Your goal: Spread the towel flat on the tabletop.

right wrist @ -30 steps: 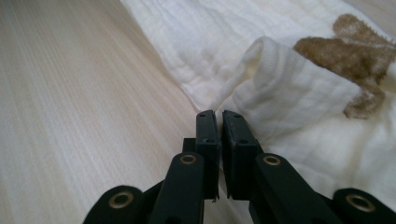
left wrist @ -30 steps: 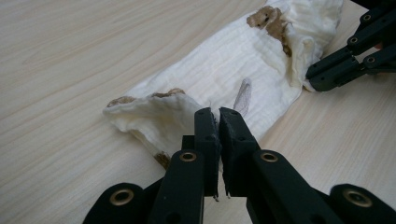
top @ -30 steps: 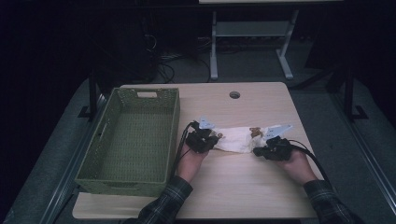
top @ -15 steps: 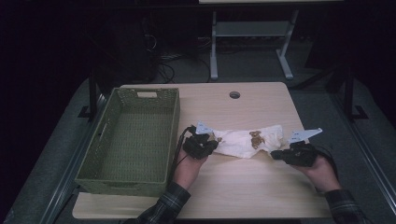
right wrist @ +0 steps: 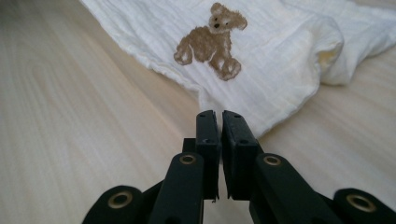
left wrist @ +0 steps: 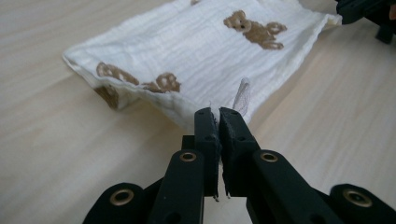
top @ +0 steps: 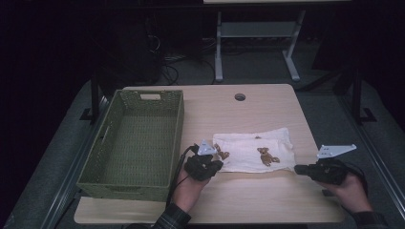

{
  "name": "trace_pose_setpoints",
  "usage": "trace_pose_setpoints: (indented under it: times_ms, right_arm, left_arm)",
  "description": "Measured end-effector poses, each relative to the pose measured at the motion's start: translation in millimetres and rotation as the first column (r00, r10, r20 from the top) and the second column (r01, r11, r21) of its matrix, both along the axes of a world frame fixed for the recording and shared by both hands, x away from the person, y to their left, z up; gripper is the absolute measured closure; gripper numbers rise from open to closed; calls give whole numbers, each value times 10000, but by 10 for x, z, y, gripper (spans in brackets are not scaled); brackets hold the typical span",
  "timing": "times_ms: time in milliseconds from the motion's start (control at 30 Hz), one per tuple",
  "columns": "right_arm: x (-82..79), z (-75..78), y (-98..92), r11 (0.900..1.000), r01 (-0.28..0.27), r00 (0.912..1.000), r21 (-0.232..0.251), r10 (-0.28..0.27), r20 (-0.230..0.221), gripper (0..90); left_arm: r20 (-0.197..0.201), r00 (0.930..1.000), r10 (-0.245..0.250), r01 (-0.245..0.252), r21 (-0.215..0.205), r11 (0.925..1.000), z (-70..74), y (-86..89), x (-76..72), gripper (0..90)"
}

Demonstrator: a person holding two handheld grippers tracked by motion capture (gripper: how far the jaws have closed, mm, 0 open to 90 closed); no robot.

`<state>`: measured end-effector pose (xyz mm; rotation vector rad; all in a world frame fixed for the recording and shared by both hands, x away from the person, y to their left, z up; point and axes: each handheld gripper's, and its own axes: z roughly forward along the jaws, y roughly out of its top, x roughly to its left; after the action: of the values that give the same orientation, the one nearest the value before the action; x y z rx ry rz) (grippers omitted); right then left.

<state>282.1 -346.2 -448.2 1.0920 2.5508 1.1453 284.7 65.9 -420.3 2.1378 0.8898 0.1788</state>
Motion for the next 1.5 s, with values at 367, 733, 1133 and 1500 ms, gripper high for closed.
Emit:
trace_pose_setpoints:
  times_ms: [367, 733, 1133, 1500]
  right_arm:
    - [-286, -58, -59, 9996, -280, 9990, -66, 278, -338, 848]
    - [-257, -19, -84, 9997, -245, 9995, 67, 246, -221, 702]
    - [252, 127, 67, 9999, 112, 9980, -88, -106, 622, 698]
    - [984, 172, 95, 9983, 578, 9951, -51, -572, 803, 695]
  left_arm:
    - [-732, 9957, -563, 600, 501, 9969, -166, -34, -272, 854]
    - [-688, 9958, -608, 653, 646, 9958, -141, -107, -240, 643]
    - [14, 9998, 174, -174, 751, 9970, 0, -187, 399, 620]
    - [420, 9939, 1015, -1060, 1250, 9865, -163, -236, 1009, 627]
